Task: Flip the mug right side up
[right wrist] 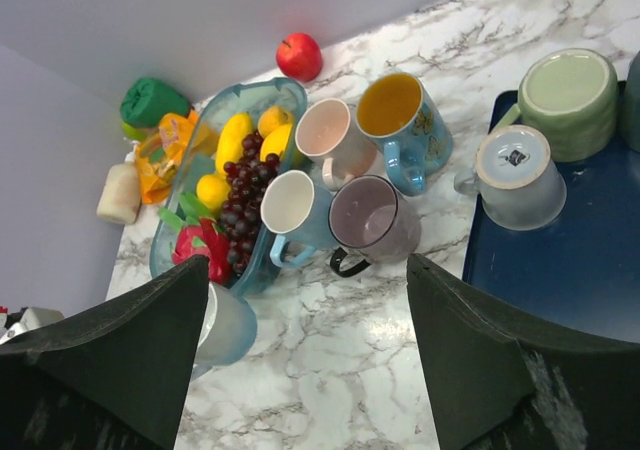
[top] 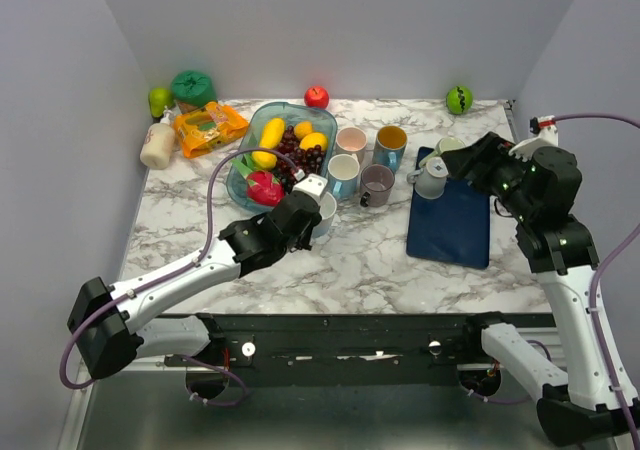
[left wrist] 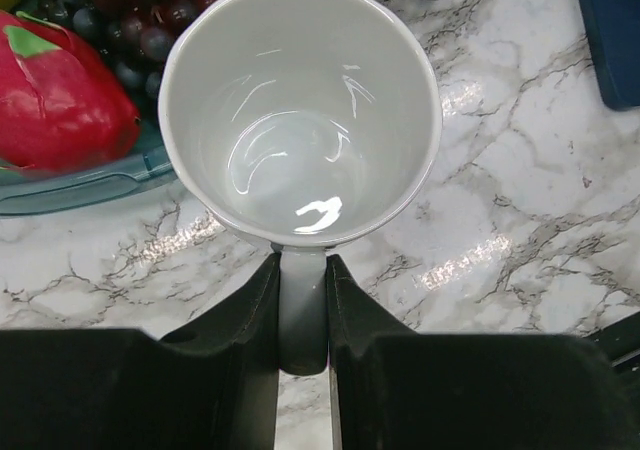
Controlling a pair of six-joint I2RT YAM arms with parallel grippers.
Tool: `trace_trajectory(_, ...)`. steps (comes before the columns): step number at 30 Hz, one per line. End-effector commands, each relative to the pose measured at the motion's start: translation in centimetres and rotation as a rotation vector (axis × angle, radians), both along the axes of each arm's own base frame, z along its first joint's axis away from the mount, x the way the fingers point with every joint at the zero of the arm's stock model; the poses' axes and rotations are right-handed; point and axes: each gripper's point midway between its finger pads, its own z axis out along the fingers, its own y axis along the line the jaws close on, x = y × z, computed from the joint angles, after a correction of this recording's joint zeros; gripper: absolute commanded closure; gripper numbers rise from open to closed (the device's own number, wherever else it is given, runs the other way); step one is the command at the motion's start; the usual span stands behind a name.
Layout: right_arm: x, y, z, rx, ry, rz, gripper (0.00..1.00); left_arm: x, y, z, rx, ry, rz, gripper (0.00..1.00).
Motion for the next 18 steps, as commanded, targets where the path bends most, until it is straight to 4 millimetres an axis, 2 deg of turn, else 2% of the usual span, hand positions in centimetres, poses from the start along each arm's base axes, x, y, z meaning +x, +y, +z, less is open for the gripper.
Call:
trace_trajectory(1,0.4,-0.2,-1.5,-0.019,0.042,-0.014,0.12,1.5,-2.9,3.4,-0.169,-0.141,-0.045,1.0)
trace_trajectory(3,0.8,-0.1,-2.1,-0.03,0.055,-0.011,0.11,1.8,-3.7,2.9,-0.179,-0.15,-0.066,1.0)
trace_trajectory(5,1.1,-0.2,-2.8,-0.041,0.075,-0.015,0.0,1.7,-4.3,2.0,-0.185,-0.134,-0.088,1.0)
trace_trajectory(18,1.3,-1.2,-8.8,-0.108,0.269,-0.056,0.0,3.7,-7.4,-2.0,-0.208,-0.138,-0.101,1.0)
